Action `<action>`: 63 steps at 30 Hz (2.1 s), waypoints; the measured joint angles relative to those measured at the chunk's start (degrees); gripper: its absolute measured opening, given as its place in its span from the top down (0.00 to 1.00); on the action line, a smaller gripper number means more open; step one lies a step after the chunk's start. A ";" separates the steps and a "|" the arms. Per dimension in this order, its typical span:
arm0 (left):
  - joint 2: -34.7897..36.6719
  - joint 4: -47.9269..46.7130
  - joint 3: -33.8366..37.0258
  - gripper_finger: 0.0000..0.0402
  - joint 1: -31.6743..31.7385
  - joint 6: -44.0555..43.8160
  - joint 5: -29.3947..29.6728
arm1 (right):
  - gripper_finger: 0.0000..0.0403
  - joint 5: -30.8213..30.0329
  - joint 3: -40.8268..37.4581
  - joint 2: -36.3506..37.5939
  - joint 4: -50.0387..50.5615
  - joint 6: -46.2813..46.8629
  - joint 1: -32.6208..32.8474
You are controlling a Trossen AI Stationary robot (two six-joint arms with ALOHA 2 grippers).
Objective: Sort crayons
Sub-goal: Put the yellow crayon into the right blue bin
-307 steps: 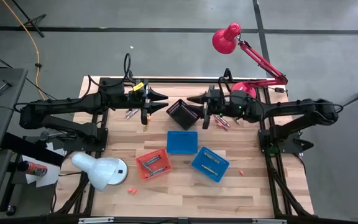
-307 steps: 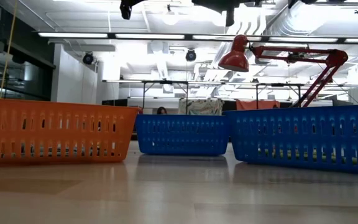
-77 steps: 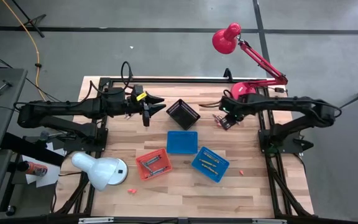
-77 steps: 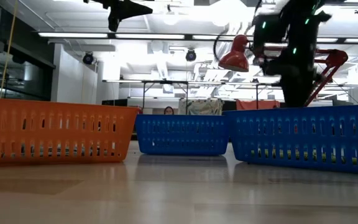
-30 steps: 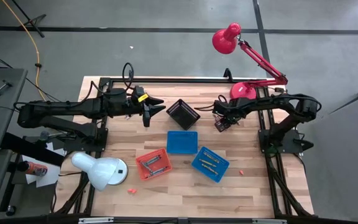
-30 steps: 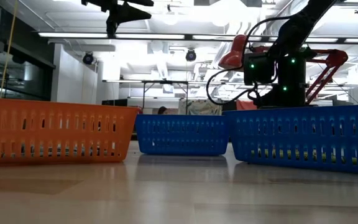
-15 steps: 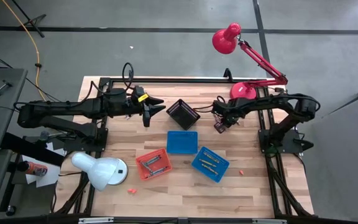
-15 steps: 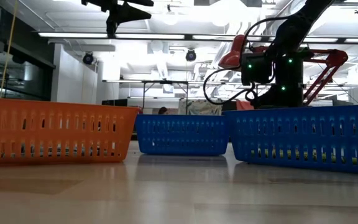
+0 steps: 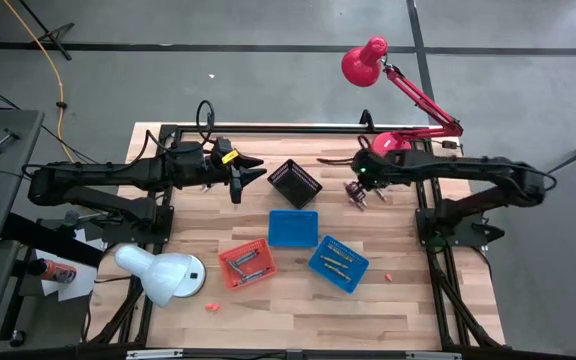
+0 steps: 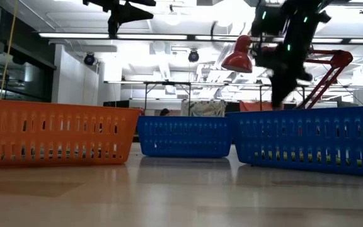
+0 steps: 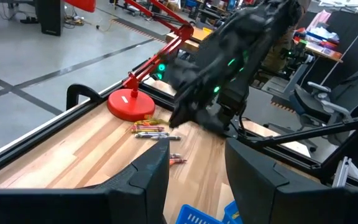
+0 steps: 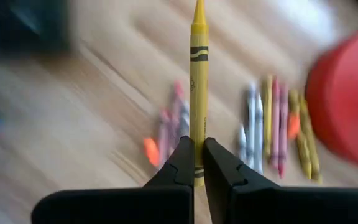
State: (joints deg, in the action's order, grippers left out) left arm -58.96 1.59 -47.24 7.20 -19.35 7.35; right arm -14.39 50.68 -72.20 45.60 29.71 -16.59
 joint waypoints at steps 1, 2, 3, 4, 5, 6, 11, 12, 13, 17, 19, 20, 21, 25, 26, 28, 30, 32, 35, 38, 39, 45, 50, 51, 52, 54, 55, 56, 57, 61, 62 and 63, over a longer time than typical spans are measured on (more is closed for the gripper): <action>0.00 0.01 0.00 0.64 0.00 0.00 0.00 | 1.00 -0.19 0.00 1.60 -2.44 -0.02 0.69; 0.00 -0.02 0.00 0.64 0.00 0.00 0.00 | 1.00 -0.27 0.00 3.24 -6.07 -0.19 1.36; 0.00 -0.03 0.00 0.64 0.00 0.00 0.00 | 1.00 -0.54 0.02 4.79 -10.21 -0.34 2.03; 0.00 -0.01 0.00 0.64 0.00 0.00 0.00 | 1.00 -0.64 0.04 6.19 -14.22 -0.91 2.67; 0.00 -0.02 0.00 0.64 0.00 0.00 0.00 | 1.00 -0.59 0.06 7.08 -18.81 -1.93 3.30; 0.00 -0.01 0.00 0.64 0.00 0.00 -0.02 | 1.00 -0.16 0.07 7.59 -23.71 -3.60 4.00; 0.00 -0.01 0.00 0.64 0.00 0.00 -0.02 | 1.00 5.76 0.11 7.83 -47.82 -14.03 7.68; 0.00 0.01 0.00 0.64 0.00 0.00 -0.02 | 1.00 7.07 0.18 7.31 -52.20 -15.79 8.38; 0.00 0.00 0.00 0.64 0.00 0.00 -0.02 | 1.00 8.12 0.20 7.03 -54.96 -17.20 9.01; 0.00 0.25 0.00 0.64 0.00 0.00 -0.02 | 1.00 8.60 0.20 6.58 -58.89 -19.23 10.35; 0.00 0.38 0.00 0.64 0.00 0.00 -0.03 | 1.00 8.58 0.19 6.49 -58.29 -19.20 10.39; 0.00 0.38 0.00 0.64 0.00 0.00 -0.03 | 1.00 8.58 0.17 6.49 -58.23 -19.19 10.39; 0.00 0.41 0.00 0.64 0.00 0.00 -0.04 | 1.00 8.58 0.17 6.49 -58.30 -19.19 10.39; 0.00 0.45 0.00 0.64 0.00 0.00 -0.04 | 1.00 8.58 0.17 6.51 -58.33 -19.19 10.39; 0.00 0.45 0.00 0.64 0.00 -0.02 -0.04 | 1.00 8.60 0.17 6.51 -58.33 -19.18 10.39; 0.00 0.45 0.00 0.64 0.00 -0.02 -0.04 | 1.00 9.20 0.17 6.51 -58.24 -19.11 10.39; 0.00 0.45 0.00 0.64 0.00 -0.06 -0.04 | 1.00 11.76 0.17 6.51 -57.77 -17.78 10.37; 0.00 0.45 0.00 0.64 0.00 -0.74 -0.07 | 1.00 16.25 0.17 6.51 -55.06 -14.33 10.38; 0.00 0.45 0.00 0.64 0.00 -1.57 -0.09 | 0.99 23.05 0.17 6.51 -47.80 -5.80 11.70; 0.00 0.44 0.00 0.64 0.00 -1.55 -0.09 | 0.99 25.39 0.17 6.14 -37.92 1.34 15.99; 0.00 0.43 0.00 0.64 0.00 -1.55 -0.09 | 0.99 25.39 0.16 5.99 -34.66 3.39 17.97; 0.00 0.23 0.00 0.64 0.00 -1.55 -0.09 | 0.99 25.39 0.15 2.12 -22.49 16.35 32.63; 0.00 -0.03 0.00 0.64 0.00 -1.55 -0.09 | 0.99 23.76 0.15 -4.31 -21.60 26.02 41.20; 0.00 -0.01 0.00 0.64 0.00 -1.55 -0.09 | 0.99 23.50 0.15 -5.79 -21.56 27.94 42.00; 0.00 -0.03 0.00 0.64 -0.04 -1.55 -0.09 | 0.99 23.43 0.15 -7.31 -21.31 29.33 42.51; 0.00 -0.03 0.00 0.64 -0.04 -1.55 -0.09 | 0.99 23.40 0.15 -10.05 -20.37 30.88 42.80; 0.00 -0.05 0.00 0.64 -0.04 -1.53 -0.09 | 0.99 23.04 0.15 -11.24 -20.28 31.58 42.65; 0.00 -0.04 0.00 0.64 -0.04 -1.53 -0.10 | 0.99 22.42 0.15 -12.23 -20.19 32.03 42.32; 0.00 -0.05 0.00 0.64 -0.04 -1.53 -0.09 | 0.99 21.78 0.15 -13.08 -20.05 32.59 41.94; 0.00 -0.10 0.00 0.64 -0.04 -1.53 -0.09 | 0.99 19.74 0.15 -13.99 -19.56 33.12 40.23; 0.00 -0.10 0.00 0.64 -0.04 -1.53 -0.09 | 0.99 19.54 0.15 -13.99 -19.20 32.77 39.79; 0.00 -0.10 0.00 0.64 -0.04 -1.53 -0.11 | 0.99 19.79 0.15 -13.97 -18.58 31.97 39.34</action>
State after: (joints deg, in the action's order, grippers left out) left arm -58.96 1.50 -47.24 7.16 -20.88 7.25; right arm 5.41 50.83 -86.17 27.02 61.69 22.76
